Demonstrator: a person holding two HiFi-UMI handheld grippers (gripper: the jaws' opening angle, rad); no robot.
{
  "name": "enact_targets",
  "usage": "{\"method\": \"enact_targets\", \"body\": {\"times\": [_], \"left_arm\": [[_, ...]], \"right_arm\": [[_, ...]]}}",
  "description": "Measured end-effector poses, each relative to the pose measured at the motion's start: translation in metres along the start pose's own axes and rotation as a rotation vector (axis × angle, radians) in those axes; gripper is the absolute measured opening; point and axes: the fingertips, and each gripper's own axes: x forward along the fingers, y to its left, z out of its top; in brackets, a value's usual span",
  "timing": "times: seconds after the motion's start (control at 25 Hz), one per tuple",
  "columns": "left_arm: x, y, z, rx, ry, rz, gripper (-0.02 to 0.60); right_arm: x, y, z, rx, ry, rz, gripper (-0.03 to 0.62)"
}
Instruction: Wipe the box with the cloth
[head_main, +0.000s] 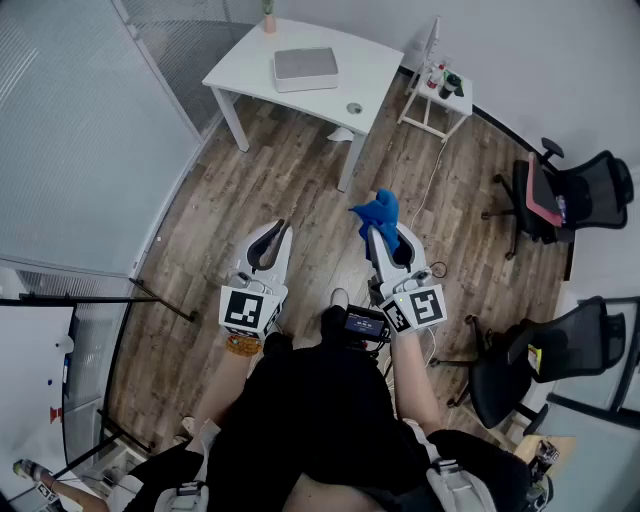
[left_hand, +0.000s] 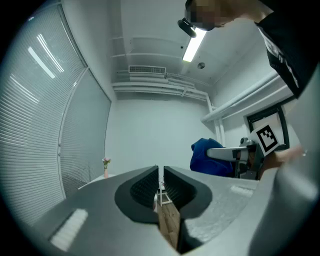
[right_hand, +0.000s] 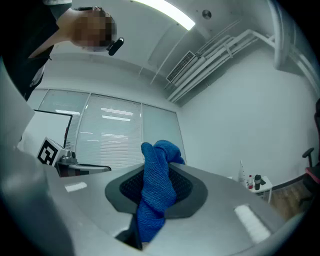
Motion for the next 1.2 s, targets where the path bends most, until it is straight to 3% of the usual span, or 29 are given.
{"method": "enact_targets", "body": {"times": [0.28, 0.48, 0.72, 1.04, 1.2], "left_arm": [[0.091, -0.039, -0.013, -0.033, 0.040, 0.000, 0.025], [0.130, -0.049, -0.018, -0.043, 0.058, 0.015, 0.025], [0.165, -0.009, -0.032, -0.096, 0.075, 0.083, 0.020], [0.264, 0.053, -0.043, -0.138, 0.043, -0.010, 0.018], [0.322, 0.091, -0.032, -0.131, 0.010, -0.075, 0.018]], "right_arm": [[0.015, -0.106, 0.005, 0.012, 0.018, 0.030, 0.103], [0.031, -0.158, 0.003, 0.059, 0.020, 0.078, 0.112], [0.078, -0.197, -0.015, 0.081, 0.072, 0.045, 0.112], [0.167, -0.236, -0.042, 0.061, 0.155, -0.036, 0.112], [0.222, -0.266, -0.034, 0.051, 0.178, -0.089, 0.112]]}}
